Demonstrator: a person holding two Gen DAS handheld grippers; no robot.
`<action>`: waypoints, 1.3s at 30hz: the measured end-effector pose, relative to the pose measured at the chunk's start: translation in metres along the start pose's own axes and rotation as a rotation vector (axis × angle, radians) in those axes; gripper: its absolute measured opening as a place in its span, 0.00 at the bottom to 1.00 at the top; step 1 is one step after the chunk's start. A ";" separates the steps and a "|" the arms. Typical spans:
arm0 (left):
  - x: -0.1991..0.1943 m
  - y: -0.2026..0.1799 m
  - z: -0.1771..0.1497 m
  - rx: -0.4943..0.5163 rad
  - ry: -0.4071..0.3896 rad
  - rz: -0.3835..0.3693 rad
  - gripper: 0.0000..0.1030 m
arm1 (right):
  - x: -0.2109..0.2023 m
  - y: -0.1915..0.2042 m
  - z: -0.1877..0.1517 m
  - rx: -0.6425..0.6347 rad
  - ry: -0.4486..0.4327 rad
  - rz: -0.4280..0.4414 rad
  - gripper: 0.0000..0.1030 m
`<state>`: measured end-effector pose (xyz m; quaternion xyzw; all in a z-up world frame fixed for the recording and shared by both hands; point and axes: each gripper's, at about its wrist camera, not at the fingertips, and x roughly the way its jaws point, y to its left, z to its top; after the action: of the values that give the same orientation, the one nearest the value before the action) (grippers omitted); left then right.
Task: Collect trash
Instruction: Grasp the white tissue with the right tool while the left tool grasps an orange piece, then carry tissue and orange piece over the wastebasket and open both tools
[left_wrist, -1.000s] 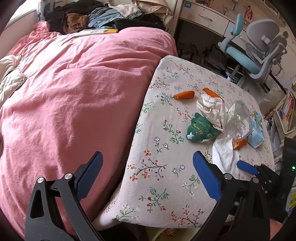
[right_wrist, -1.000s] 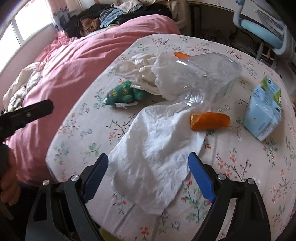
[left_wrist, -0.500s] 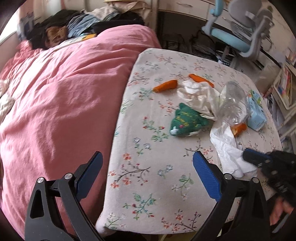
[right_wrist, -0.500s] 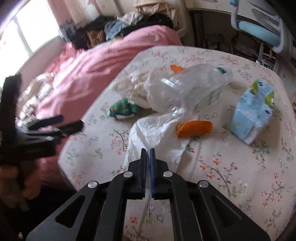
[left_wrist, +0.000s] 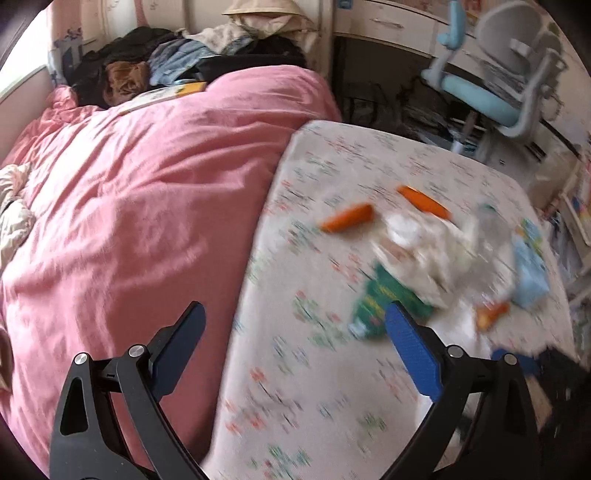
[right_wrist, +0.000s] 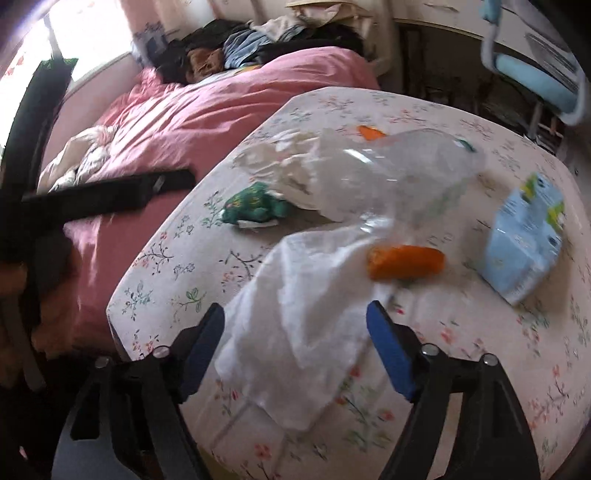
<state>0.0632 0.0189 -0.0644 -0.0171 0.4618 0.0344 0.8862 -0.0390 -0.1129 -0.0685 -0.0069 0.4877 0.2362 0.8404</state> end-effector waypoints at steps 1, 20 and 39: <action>0.005 0.002 0.006 -0.001 0.002 0.011 0.91 | 0.004 0.000 0.001 -0.004 0.010 -0.004 0.75; 0.099 -0.066 0.061 0.360 0.045 -0.023 0.30 | 0.016 -0.046 0.021 0.091 0.015 0.020 0.09; -0.011 -0.006 0.018 0.108 -0.014 -0.249 0.14 | -0.050 -0.030 0.016 0.236 -0.206 0.327 0.07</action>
<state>0.0718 0.0138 -0.0447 -0.0262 0.4510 -0.1006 0.8865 -0.0346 -0.1554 -0.0253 0.1950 0.4180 0.3102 0.8313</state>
